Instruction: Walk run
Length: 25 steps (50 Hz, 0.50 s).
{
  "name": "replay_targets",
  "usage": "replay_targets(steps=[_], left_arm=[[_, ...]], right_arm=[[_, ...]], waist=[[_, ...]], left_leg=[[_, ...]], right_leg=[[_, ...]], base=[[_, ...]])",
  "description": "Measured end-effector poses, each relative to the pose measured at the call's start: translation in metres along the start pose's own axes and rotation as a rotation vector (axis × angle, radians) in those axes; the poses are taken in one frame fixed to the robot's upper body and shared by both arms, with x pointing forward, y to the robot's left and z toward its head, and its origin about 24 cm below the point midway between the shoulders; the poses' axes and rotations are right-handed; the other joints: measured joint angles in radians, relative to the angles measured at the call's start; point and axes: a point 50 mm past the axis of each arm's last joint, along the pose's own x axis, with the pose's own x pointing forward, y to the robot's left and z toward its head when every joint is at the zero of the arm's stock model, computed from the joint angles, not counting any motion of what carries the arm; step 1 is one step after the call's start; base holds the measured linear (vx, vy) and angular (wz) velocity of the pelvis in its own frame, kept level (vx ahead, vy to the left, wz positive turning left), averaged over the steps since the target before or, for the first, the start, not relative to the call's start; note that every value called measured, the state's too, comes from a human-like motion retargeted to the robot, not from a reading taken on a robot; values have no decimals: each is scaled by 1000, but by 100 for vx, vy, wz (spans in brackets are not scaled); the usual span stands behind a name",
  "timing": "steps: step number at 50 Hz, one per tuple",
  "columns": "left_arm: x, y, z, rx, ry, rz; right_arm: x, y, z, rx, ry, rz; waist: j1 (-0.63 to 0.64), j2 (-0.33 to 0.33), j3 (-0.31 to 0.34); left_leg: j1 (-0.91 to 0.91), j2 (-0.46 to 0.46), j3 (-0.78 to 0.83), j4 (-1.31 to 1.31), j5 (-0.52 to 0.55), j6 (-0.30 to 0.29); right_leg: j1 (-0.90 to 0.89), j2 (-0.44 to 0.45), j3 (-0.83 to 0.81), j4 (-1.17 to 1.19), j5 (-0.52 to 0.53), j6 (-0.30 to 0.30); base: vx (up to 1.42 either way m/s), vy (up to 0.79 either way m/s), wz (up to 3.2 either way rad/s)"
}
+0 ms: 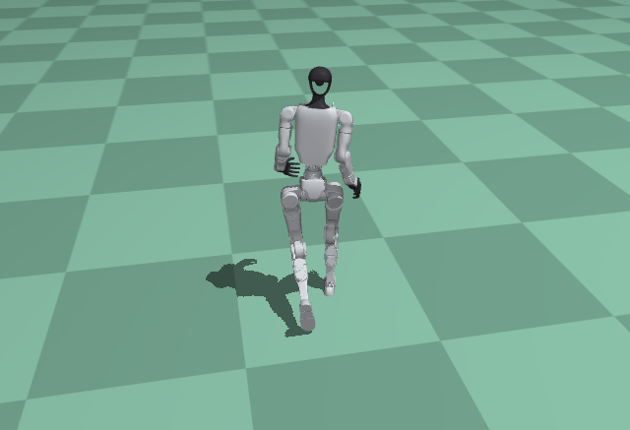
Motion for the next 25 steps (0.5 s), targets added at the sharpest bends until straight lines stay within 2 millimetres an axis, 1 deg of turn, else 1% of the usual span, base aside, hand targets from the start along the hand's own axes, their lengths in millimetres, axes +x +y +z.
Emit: replay_targets(steps=[2, 3, 5, 6, 7, 9, 10, 12, 13, 15, 16, 17, 18, 19, 20, 22, 23, 25], left_arm=[[-10, -5, -10, -44, 11, 3], [-16, -7, -12, -56, -9, 26], [-31, -9, -11, -31, -49, 65], [-38, -8, -11, -12, -52, 96], [-46, -7, -12, 5, -55, 128], [-57, -5, -12, 16, -61, 187], [-61, -4, -12, 9, -66, 211], [-63, -5, -11, -42, -90, 235], [-62, -4, -9, -69, -108, 241], [-59, -1, -1, -92, -154, 245], [-56, 2, 6, -76, -184, 244], [-53, 6, 14, -56, -215, 244], [-50, 10, 23, -26, -249, 248], [-47, 11, 30, -8, -279, 248], [-43, 10, 36, 3, -309, 246], [-20, 13, 60, -35, -440, 255], [-7, 11, 71, -79, -496, 226], [17, -5, 95, -158, -596, 120]], right_arm=[[23, 17, 34, 44, -115, 99], [29, 25, 49, 61, -171, 147], [37, 27, 80, 66, -308, 165], [39, 25, 94, 43, -371, 167], [40, 24, 106, 17, -428, 176], [39, 24, 123, -52, -501, 220], [38, 23, 129, -86, -524, 245], [35, 22, 135, -133, -548, 286], [32, 21, 137, -148, -557, 298], [28, 20, 137, -156, -568, 308], [26, 21, 135, -157, -567, 312], [24, 21, 133, -162, -563, 320], [22, 23, 128, -176, -553, 334], [19, 21, 118, -201, -517, 344], [15, 17, 105, -230, -468, 352], [12, 12, 83, -252, -374, 385], [8, 11, 72, -237, -331, 409], [-3, 6, 55, -182, -266, 468]], waist=[[56, -50, -19], [75, -56, -29], [117, -49, -31], [148, -58, -30], [179, -68, -28], [228, -92, -21], [246, -101, -15], [291, -109, 8], [315, -120, 21], [339, -126, 37], [337, -117, 43], [323, -116, 45], [283, -133, 42], [251, -138, 37], [223, -138, 30], [192, -94, 18], [199, -84, -3], [195, -79, -30]], left_leg=[[-143, -17, 96, 147, -185, 5], [-199, 12, 145, 171, -260, 32], [-314, 70, 194, 177, -426, 104], [-366, 89, 216, 133, -483, 124], [-414, 106, 237, 76, -526, 139], [-479, 120, 275, -109, -553, 146], [-498, 117, 289, -224, -560, 150], [-491, 84, 247, -481, -563, 131], [-480, 65, 202, -581, -572, 106], [-450, 66, 159, -707, -575, 37], [-437, 83, 176, -699, -455, 90], [-425, 84, 180, -667, -427, 142], [-414, 53, 156, -592, -586, 188], [-401, 36, 129, -513, -684, 204], [-386, 26, 99, -433, -752, 204], [-339, 68, 113, -394, -809, 201], [-308, 76, 118, -401, -828, 190], [-240, 70, 116, -440, -838, 179]], right_leg=[[83, 13, 32, -34, -47, -15], [116, 59, 76, -51, -67, -22], [200, 78, 57, -117, -62, -28], [247, 76, 47, -162, -32, -27], [293, 77, 39, -207, 9, -28], [379, 103, 30, -291, 142, -37], [418, 120, 25, -326, 219, -45], [513, 146, -3, -380, 400, -70], [559, 146, -6, -394, 488, -77], [634, 152, -23, -383, 640, -74], [656, 155, -25, -345, 715, -46], [659, 151, -43, -277, 777, -25], [627, 133, -95, -149, 809, -19], [596, 132, -121, -23, 820, -22], [566, 138, -134, 103, 820, -29], [455, 162, -68, 257, 695, -36], [393, 155, -55, 309, 635, -43], [291, 168, -40, 314, 510, -23]], base=[[111, -60, -107], [134, -52, -104], [142, -48, -64], [131, -48, -71], [128, -53, -89], [143, -60, -64], [140, -57, -48], [131, -49, -69], [145, -47, -80], [162, -48, -56], [138, -48, -12], [130, -63, 43], [174, -65, 87], [221, -54, 116], [198, -26, 68], [129, -18, -5], [110, -33, -23], [121, -55, 3]])
